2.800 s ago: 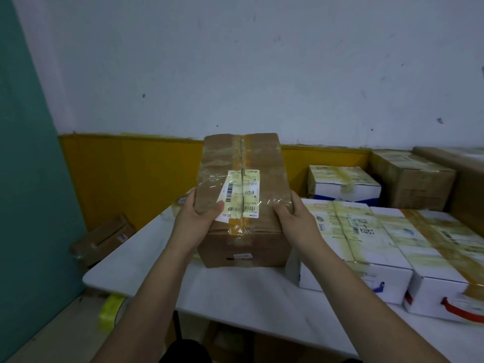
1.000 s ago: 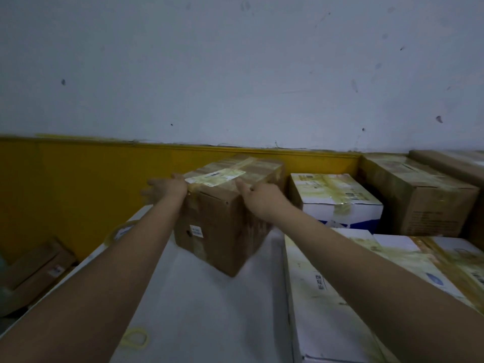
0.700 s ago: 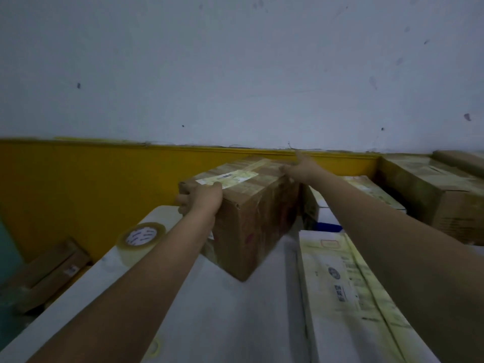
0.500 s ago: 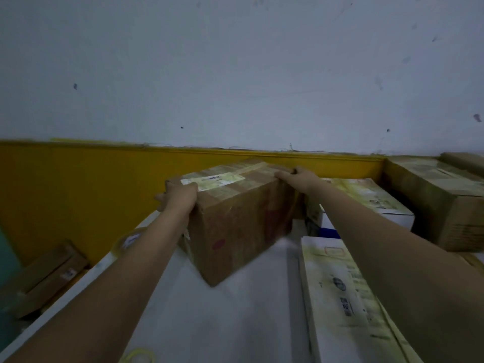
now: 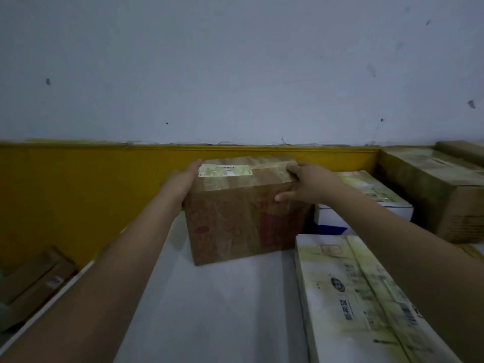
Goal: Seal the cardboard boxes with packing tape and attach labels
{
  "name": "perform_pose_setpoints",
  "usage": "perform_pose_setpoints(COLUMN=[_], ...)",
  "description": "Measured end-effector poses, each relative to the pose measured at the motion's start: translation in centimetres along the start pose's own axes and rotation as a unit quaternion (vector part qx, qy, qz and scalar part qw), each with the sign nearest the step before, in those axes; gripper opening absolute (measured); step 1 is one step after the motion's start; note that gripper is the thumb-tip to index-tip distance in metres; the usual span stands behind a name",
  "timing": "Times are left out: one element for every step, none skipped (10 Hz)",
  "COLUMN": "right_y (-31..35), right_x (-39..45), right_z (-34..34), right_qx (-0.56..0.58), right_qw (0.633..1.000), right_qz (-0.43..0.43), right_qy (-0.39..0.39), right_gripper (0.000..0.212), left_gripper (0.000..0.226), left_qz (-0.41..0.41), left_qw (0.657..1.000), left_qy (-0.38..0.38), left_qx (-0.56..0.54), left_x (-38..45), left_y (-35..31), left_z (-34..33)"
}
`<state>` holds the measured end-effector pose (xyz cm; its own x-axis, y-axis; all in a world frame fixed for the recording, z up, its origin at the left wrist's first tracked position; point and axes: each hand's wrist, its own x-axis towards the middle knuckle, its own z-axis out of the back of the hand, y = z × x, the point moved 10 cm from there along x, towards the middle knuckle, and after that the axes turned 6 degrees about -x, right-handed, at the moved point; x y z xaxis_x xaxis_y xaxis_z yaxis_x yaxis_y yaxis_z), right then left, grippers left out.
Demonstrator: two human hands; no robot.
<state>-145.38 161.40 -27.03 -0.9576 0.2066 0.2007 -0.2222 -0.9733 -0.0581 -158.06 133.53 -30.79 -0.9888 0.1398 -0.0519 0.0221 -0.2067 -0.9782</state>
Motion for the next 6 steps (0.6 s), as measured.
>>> perform_pose_setpoints(right_y=[0.3, 0.0, -0.1, -0.1, 0.2, 0.7], right_x=[-0.1, -0.5, -0.1, 0.5, 0.0, -1.6], right_z=[0.2, -0.1, -1.0, -1.2, -0.9, -0.7], right_qx=[-0.043, -0.054, -0.039, -0.043, -0.058, -0.071], right_qw=[0.999, 0.996, 0.993, 0.992, 0.989, 0.988], right_qz=[-0.021, -0.069, -0.101, -0.113, -0.136, -0.136], right_qy=[-0.018, -0.037, -0.036, -0.035, -0.019, 0.004], right_gripper=[0.084, 0.085, 0.104, 0.105, 0.11, 0.112], left_gripper=[0.095, 0.091, 0.097, 0.111, 0.115, 0.116], left_qz=[-0.099, -0.138, -0.144, -0.152, -0.153, -0.165], left_qw=[0.966, 0.957, 0.945, 0.901, 0.838, 0.791], left_qy=[-0.007, 0.02, 0.073, 0.1, 0.053, 0.009], left_qx=[0.238, 0.254, 0.283, 0.395, 0.522, 0.589], left_x=[0.2, 0.6, 1.5, 2.1, 2.0, -0.4], left_y=[-1.2, -2.4, -2.8, -2.7, -3.6, -3.3], left_z=[-1.6, -2.7, -3.3, -3.7, -3.1, -4.0])
